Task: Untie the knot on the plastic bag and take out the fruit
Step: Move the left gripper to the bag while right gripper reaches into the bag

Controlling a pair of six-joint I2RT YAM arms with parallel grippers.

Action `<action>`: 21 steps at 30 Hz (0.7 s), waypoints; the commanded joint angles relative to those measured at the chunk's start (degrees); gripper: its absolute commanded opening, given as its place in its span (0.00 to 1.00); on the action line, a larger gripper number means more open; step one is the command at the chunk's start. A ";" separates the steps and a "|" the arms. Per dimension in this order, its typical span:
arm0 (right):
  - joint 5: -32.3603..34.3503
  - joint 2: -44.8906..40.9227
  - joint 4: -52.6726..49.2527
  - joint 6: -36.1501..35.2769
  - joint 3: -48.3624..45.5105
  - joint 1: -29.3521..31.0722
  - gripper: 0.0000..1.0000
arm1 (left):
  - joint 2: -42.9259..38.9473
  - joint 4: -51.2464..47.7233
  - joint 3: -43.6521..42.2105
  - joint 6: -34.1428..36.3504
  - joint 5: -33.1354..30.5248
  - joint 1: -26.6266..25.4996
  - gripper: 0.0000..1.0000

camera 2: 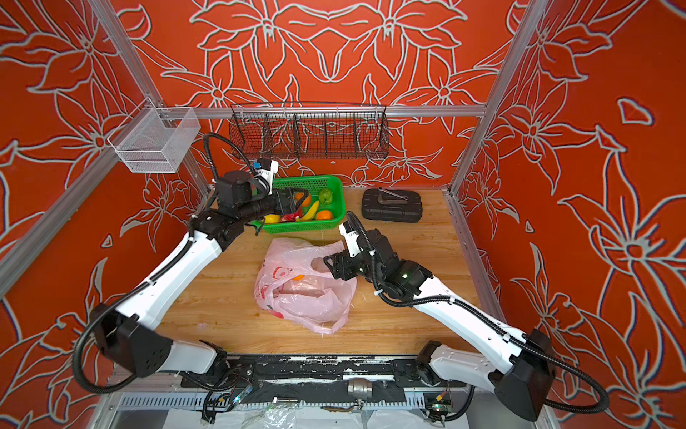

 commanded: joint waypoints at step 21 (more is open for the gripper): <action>-6.57 10.25 12.41 -3.68 -4.67 8.05 0.63 | 0.20 -12.56 -16.72 21.66 -17.68 -7.08 0.41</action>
